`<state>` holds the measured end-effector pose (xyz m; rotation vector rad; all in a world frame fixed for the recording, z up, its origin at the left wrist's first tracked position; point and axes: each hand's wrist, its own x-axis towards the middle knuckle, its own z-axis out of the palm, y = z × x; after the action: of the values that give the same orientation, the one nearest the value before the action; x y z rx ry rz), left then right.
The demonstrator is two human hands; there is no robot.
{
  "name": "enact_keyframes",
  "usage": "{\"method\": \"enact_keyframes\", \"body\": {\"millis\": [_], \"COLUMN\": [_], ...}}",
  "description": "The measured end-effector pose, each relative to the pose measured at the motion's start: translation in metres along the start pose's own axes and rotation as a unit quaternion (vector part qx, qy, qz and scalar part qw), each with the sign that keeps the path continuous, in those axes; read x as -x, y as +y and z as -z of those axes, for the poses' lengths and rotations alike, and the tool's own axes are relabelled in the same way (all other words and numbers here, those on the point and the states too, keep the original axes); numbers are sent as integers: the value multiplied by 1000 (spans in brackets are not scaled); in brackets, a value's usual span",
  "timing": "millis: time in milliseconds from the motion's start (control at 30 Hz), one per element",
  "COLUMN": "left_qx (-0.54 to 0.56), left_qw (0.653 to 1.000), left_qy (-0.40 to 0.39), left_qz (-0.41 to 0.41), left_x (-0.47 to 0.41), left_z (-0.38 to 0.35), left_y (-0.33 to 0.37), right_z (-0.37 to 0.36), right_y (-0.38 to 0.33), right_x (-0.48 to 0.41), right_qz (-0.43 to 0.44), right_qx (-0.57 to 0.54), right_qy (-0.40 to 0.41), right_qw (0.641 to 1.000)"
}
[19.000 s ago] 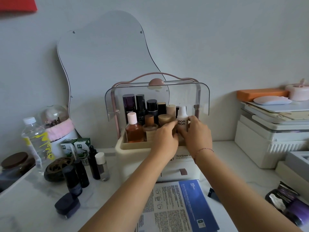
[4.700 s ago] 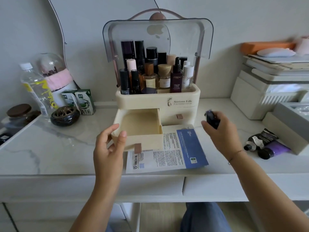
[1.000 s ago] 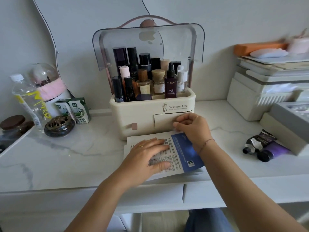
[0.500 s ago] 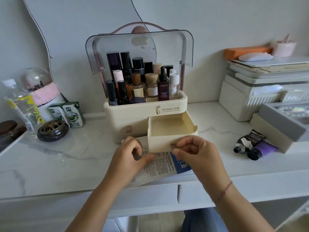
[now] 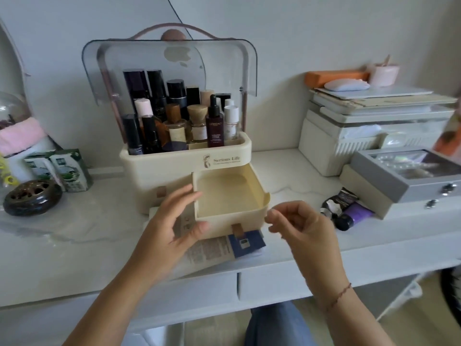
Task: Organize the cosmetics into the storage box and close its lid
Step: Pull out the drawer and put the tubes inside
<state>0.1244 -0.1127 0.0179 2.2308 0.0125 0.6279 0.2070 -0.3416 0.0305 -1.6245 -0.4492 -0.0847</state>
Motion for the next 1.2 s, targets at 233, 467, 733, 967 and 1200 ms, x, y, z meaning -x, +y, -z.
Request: {"method": "enact_keyframes", "body": {"millis": [233,467,733,967,1200], "left_qx": [-4,-12,-24,-20,-14], "left_qw": [999,999,999,999,999], "left_qy": [34,31,28,27,33], "left_qz": [-31,-36,-31,-32,-39], "left_x": [-13,-20,-20,-18,-19], "left_z": [-8,-14,-13,-12,-13], "left_y": [8,15,18,20,19], "right_z": [81,72,49,41,41], "right_y": [53,67,64,72,74], "right_x": [-64,-95,-120,-125,-130], "right_qz": [-174,-182,-191,-179,-158], "right_qx": [337,309,389,358,366], "right_qy": [210,138,-21,25,28], "right_qw": [901,923,901,916,917]}}
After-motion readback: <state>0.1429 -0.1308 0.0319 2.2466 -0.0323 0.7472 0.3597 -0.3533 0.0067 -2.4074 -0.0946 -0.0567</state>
